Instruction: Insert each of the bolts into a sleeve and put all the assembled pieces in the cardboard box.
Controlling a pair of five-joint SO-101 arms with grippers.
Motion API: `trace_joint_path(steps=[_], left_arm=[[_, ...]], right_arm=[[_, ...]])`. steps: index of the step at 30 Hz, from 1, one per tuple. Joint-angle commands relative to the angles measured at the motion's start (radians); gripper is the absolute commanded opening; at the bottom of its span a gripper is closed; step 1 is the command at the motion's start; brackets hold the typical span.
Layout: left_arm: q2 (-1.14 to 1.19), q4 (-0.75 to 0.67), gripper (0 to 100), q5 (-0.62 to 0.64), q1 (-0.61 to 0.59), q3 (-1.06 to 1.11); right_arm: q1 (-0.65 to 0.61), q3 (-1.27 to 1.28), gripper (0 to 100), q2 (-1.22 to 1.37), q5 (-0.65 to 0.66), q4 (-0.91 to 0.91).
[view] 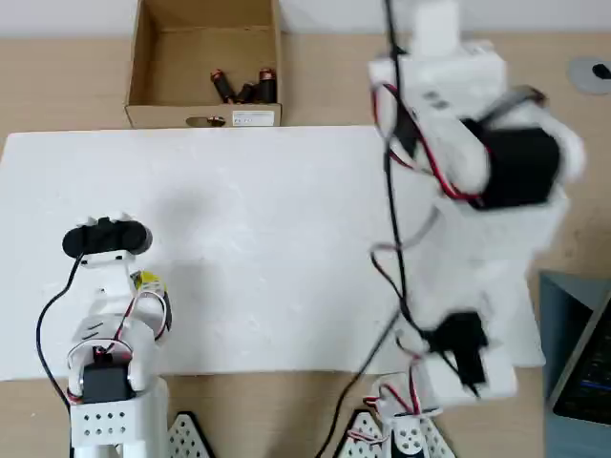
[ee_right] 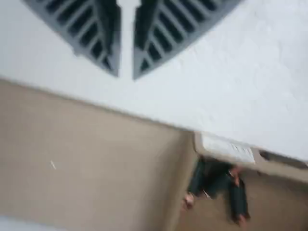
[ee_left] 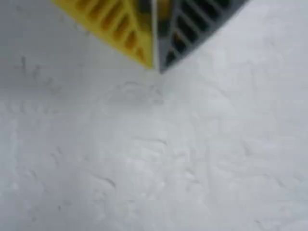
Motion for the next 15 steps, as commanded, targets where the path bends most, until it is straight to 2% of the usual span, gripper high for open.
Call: trace_joint_path(steps=[1,8,15], left_arm=[[-0.008,-0.015,0,-0.006,-0.003,-0.005],[-0.008,-0.015,0,-0.006,-0.003,-0.005],[-0.008,-0.015,0,-0.006,-0.003,-0.005]], right_arm=[[0.067,0.211,0.9,-0.173,-0.008,0.017],[0.12,0.642,0.9,-0.412,-0.009,-0.058],[0.12,1.138,0.9,-0.708,-0.008,-0.285]])
